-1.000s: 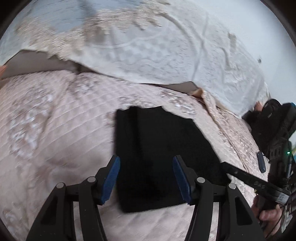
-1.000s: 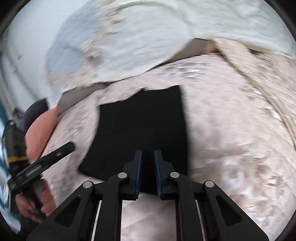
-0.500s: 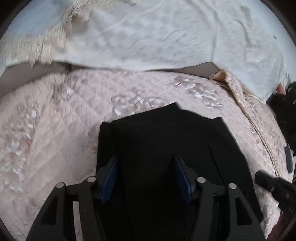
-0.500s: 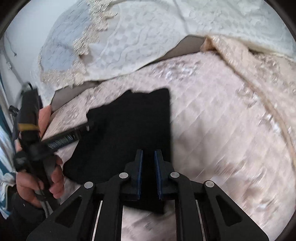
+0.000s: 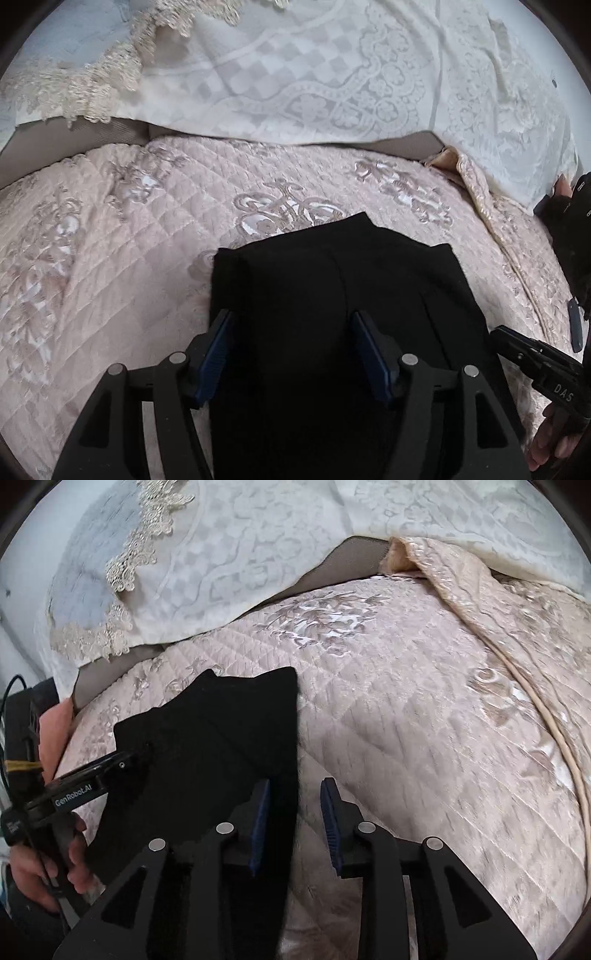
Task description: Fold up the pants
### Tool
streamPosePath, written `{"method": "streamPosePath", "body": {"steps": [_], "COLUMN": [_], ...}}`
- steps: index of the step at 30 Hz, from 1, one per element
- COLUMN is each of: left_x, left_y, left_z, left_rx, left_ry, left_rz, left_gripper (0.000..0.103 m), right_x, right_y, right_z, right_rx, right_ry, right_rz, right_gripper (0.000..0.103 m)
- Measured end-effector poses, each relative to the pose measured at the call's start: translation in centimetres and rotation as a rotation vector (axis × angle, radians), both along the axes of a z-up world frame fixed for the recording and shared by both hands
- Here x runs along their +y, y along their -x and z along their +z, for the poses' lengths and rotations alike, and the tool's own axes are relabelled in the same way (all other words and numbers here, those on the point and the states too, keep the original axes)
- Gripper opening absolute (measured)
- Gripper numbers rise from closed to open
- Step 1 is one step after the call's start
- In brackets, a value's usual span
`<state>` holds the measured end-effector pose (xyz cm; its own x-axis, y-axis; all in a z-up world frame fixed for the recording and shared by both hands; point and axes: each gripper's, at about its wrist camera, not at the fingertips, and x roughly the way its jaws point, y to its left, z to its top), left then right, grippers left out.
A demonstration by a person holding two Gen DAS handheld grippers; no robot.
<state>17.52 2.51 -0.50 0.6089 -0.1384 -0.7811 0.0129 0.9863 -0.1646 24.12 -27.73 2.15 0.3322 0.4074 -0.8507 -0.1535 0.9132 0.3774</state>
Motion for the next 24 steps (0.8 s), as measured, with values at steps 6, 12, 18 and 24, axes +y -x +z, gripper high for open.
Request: {"method": "streamPosePath", "body": {"steps": [6, 12, 18, 24], "left_x": [2.9, 4.3, 4.5, 2.0], "left_y": [5.3, 9.5, 11.6, 11.5], "left_z": [0.9, 0.5, 1.4, 2.2], "left_rx": [-0.036, -0.025, -0.031, -0.057], "left_ry": [0.049, 0.100, 0.082, 0.068], "left_rz": [0.062, 0.025, 0.060, 0.018], "left_gripper": [0.067, 0.067, 0.067, 0.067], "right_x": [-0.9, -1.3, -2.5, -1.1], "right_y": [3.7, 6.3, 7.4, 8.2], "right_z": [2.1, 1.5, 2.6, 4.2], "right_rx": [-0.045, -0.015, -0.015, -0.069], "right_ry": [-0.010, -0.031, -0.016, 0.002], "right_rz": [0.017, 0.039, 0.008, 0.036], "right_gripper": [0.034, 0.043, 0.049, 0.049]}}
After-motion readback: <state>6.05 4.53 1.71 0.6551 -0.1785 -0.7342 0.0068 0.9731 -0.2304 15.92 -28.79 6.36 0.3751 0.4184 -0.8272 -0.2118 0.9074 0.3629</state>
